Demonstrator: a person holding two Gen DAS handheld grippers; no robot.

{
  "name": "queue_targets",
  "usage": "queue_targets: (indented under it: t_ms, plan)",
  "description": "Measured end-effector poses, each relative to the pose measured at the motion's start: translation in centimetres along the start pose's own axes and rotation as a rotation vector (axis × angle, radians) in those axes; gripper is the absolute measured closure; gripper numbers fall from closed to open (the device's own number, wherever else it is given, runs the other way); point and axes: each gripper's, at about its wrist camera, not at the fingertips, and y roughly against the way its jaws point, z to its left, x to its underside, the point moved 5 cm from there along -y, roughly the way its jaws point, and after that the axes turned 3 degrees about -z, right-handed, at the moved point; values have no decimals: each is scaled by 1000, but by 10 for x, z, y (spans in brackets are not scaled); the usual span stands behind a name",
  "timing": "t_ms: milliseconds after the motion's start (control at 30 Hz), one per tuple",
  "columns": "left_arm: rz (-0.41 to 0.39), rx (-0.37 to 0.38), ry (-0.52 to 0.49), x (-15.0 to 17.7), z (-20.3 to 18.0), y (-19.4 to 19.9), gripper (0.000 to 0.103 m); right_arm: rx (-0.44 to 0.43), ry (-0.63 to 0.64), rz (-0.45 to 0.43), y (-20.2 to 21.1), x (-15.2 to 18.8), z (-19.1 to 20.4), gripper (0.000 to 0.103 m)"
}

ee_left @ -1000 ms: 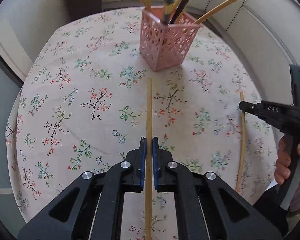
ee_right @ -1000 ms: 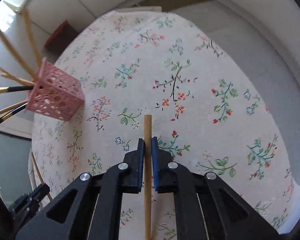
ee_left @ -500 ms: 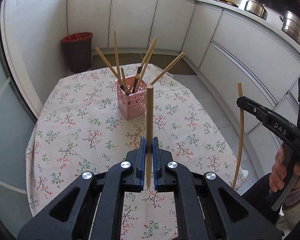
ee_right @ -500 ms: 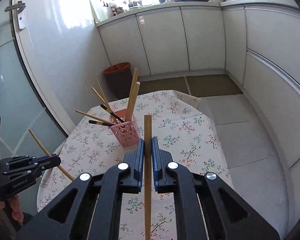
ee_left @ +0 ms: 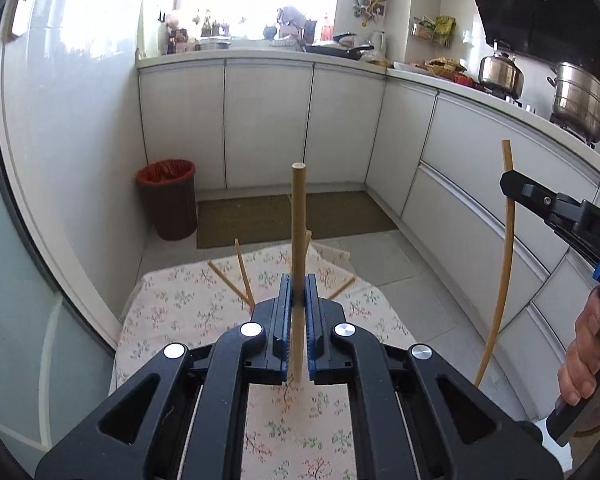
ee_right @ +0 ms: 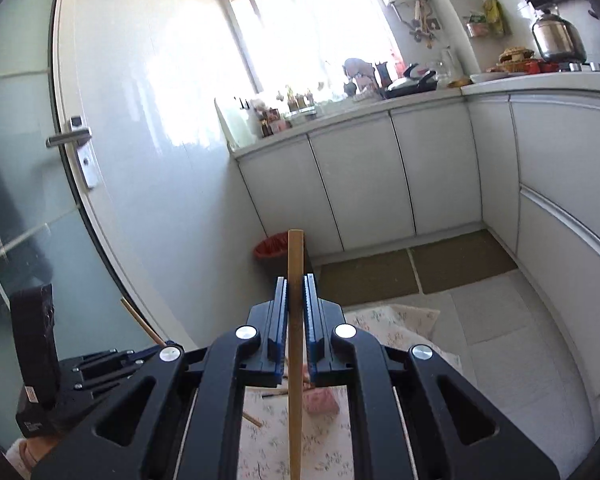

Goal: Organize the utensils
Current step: 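Lower both chopsticks into the pink cup and open both tools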

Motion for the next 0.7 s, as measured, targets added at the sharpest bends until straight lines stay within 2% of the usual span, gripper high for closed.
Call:
queue_targets:
  t_ms: [100, 233, 433, 500, 600, 633, 700]
  plan:
    - [-42, -14, 8, -25, 4, -10, 98, -1, -21, -99, -17, -24, 5, 95]
    - [-55, -36, 24, -38, 17, -44, 98, 9, -47, -176, -51, -29, 3, 95]
    - [-2, -38, 69, -21, 43, -107, 98, 59, -20, -219, -111, 4, -6, 95]
    - [43, -33, 75, -8, 48, -132, 97, 69, -32, -204, -131, 20, -16, 95]
    - [105, 24, 44, 12, 43, -151, 93, 85, -40, -193, -154, 39, -26, 95]
    - [75, 19, 29, 13, 44, -146, 92, 89, -40, -195, -158, 43, -28, 95]
    - [-9, 9, 50, 5, 53, -125, 81, 105, -29, -216, -164, 47, -27, 95]
